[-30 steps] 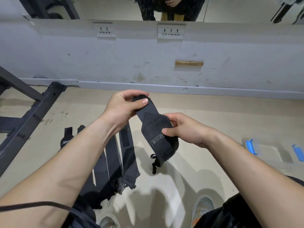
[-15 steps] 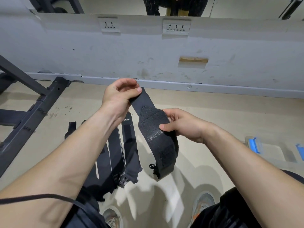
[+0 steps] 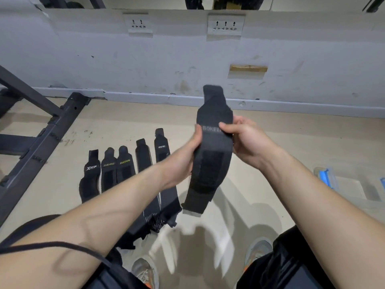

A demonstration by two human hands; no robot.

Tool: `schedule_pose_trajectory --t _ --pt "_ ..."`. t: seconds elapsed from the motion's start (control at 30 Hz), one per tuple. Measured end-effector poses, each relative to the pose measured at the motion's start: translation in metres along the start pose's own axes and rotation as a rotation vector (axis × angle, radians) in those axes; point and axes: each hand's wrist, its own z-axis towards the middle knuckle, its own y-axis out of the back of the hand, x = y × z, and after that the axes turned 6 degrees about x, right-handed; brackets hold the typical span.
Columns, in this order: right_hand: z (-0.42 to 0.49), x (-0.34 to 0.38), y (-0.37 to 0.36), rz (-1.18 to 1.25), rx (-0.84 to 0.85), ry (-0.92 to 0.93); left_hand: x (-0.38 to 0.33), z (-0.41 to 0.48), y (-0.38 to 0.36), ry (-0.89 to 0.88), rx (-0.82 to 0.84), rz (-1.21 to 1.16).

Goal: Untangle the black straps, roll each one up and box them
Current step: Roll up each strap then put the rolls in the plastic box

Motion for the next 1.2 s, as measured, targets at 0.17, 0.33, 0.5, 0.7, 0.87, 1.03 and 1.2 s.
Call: schedule_pose_trajectory --t 0.17,0.33,0.5,0.7,0.87,1.03,1.2 --pt "0.009 0.011 0.015 0.125 -0.152 0.053 0.027 0.005 0.006 -0.010 -0.103 0.335" --pt "0.019 0.016 0.030 0.242 -0.338 0.066 0.048 0.013 0.009 0.060 -0.106 0.438" --pt "0.024 0.027 0.054 0.362 -0.488 0.041 0.062 0.014 0.010 0.204 -0.012 0.522" --pt "0.023 0.023 0.078 0.445 -0.670 0.059 0.072 0.012 0.010 0.214 0.000 0.494" --pt "0.016 0.006 0.061 0.371 -0.498 -0.091 0.034 0.013 0.003 -0.001 0.020 0.090" --pt "0.010 -0.014 0.019 0.009 -0.226 -0.367 -0.005 0.016 0.004 -0.146 -0.101 -0.134" --pt "-0.005 -0.023 -0.009 -0.434 -0.030 -0.197 -0.018 0.018 0.029 -0.111 -0.344 -0.308"
